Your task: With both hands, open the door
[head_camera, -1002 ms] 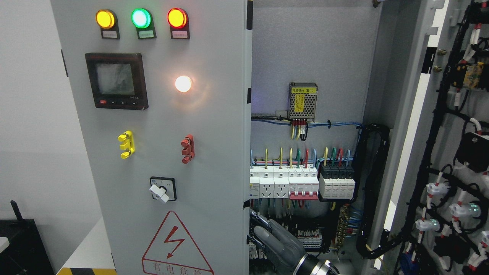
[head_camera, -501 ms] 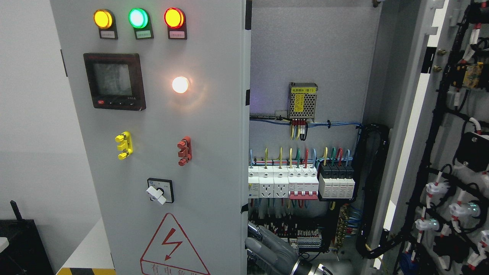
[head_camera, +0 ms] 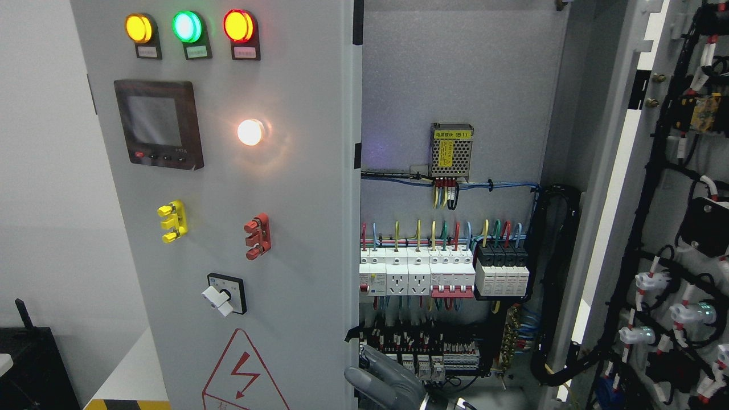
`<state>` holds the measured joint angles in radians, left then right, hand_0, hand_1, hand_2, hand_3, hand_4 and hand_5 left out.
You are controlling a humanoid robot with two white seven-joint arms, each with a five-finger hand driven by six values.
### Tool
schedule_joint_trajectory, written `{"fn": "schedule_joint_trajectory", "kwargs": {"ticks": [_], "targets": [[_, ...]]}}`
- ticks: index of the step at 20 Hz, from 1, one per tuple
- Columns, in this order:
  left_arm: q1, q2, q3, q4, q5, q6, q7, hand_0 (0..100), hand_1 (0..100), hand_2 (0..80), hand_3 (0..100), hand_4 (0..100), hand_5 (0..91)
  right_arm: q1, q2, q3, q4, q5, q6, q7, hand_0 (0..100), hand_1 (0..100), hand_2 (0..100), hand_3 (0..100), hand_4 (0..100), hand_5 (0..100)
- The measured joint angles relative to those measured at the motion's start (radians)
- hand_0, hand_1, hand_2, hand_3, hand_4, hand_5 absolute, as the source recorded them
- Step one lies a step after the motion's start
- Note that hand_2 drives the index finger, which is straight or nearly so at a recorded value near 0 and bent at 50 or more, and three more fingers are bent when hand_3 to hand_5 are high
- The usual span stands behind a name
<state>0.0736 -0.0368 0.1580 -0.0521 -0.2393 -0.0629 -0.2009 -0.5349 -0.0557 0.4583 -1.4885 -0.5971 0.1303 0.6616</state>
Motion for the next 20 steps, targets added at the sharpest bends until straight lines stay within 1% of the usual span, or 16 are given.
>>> {"fn": "schedule_joint_trajectory", "kwargs": {"ticks": [11, 16, 20], "targets": [[0.0, 0.0, 0.0, 0.0, 0.0, 0.0, 0.0, 12, 39, 0.0, 0, 0, 0.0, 0.019, 0.036, 0.158, -0.109, -0.038, 0.002, 0.004, 12, 39, 0, 0, 0, 0], [0.0, 0.0, 0.0, 0.001, 0.0, 0.0, 0.0, 12, 39, 0.0, 0, 0, 0.0, 0.031, 0.071, 0.225, -0.144, -0.039, 0.008, 0.002, 12, 39, 0, 0, 0, 0], [0.0, 0.0, 0.0, -0.002, 0.0, 0.0, 0.0, 12, 39, 0.0, 0, 0, 0.0, 0.035, 0.107, 0.262, -0.158, -0.016, 0.054, -0.018, 12, 39, 0, 0, 0, 0]]}}
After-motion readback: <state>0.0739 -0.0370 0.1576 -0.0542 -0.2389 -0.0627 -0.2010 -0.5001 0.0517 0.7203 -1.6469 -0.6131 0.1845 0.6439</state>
